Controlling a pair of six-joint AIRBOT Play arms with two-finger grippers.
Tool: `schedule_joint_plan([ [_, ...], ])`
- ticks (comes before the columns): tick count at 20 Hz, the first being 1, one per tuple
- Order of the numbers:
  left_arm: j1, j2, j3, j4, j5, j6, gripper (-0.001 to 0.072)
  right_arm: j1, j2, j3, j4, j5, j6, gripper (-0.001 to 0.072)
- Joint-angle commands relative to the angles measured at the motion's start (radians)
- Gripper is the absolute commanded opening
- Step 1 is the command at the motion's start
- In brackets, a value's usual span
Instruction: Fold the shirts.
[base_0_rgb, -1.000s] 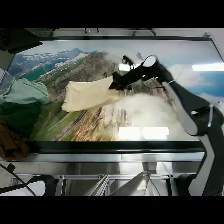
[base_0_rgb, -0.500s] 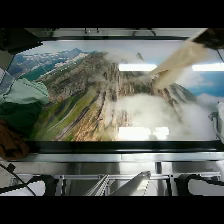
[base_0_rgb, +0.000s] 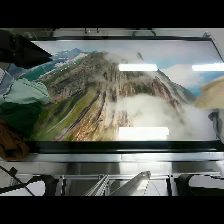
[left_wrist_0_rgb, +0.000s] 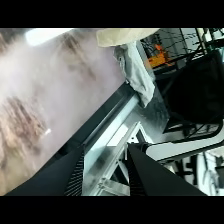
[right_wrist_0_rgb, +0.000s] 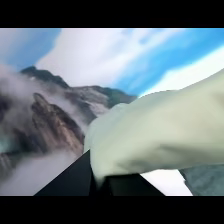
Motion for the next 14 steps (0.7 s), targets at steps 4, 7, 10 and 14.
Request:
schedule_joint_plan([
  [4,0.000,0.000,-0.165,-0.008,0.063,0.026,0.0276,-0.123,-0.050,0.000,-0.220,0.267,-0.057,0.0019],
  [7,0.000,0.000,-0.164,-0.059,0.064,0.057,0.0276,-0.144,-0.050,0.000,-0.253,0.303,0.002,0.0018],
  [10,0.000,0.000,-0.164,-0.159,0.083,0.074,0.0276,-0.139,-0.049,0.000,-0.014,0.194,0.002,0.0019],
  [14,0.000,0.000,-0.164,-0.170,0.115,0.074,0.0276,-0.108,-0.050,0.010,0.334,-0.072,-0.007,0.0018],
])
